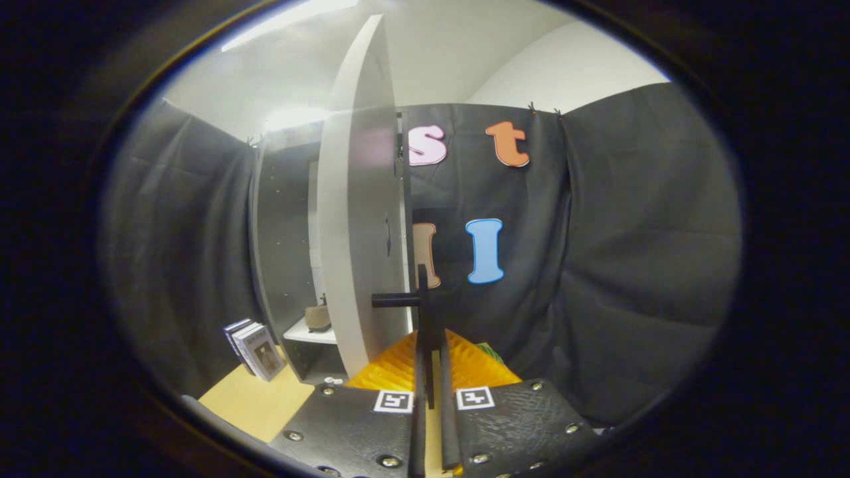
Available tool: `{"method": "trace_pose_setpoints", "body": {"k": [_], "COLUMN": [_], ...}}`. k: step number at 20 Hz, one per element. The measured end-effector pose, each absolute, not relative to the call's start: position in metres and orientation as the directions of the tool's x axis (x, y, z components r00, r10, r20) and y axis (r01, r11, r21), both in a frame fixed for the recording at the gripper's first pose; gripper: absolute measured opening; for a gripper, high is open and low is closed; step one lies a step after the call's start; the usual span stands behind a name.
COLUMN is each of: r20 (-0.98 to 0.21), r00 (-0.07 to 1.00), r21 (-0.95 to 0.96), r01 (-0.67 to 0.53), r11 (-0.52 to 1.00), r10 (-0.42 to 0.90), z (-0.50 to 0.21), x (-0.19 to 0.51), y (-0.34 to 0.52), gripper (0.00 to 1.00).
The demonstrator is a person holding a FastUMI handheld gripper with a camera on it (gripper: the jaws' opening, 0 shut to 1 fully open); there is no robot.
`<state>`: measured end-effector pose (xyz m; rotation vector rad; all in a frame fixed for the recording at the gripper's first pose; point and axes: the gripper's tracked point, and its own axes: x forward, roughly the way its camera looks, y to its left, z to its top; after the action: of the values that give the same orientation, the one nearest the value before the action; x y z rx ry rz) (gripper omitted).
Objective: Open the shoe cabinet door, grab the shoes and put them into the shoe cabinet, then close the shoe cabinet door.
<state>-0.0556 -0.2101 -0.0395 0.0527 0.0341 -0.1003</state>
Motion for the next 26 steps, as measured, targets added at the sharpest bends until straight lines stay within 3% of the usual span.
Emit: {"method": "trace_pose_setpoints", "body": {"k": [11, 20, 26], "r20": [0.000, -0.049, -0.167], "r00": [0.993, 0.999, 0.984], "r21": [-0.039, -0.048, -0.004], "r01": [0.115, 0.018, -0.067], "r11": [0.993, 0.999, 0.998], "r10": [-0.115, -0.021, 0.066], "z": [-0.033, -0.059, -0.136], "x": [-0.097, -0.112, -0.078], "y": [-0.221, -0.144, -0.052], "gripper": [0.10, 0.10, 0.10]}}
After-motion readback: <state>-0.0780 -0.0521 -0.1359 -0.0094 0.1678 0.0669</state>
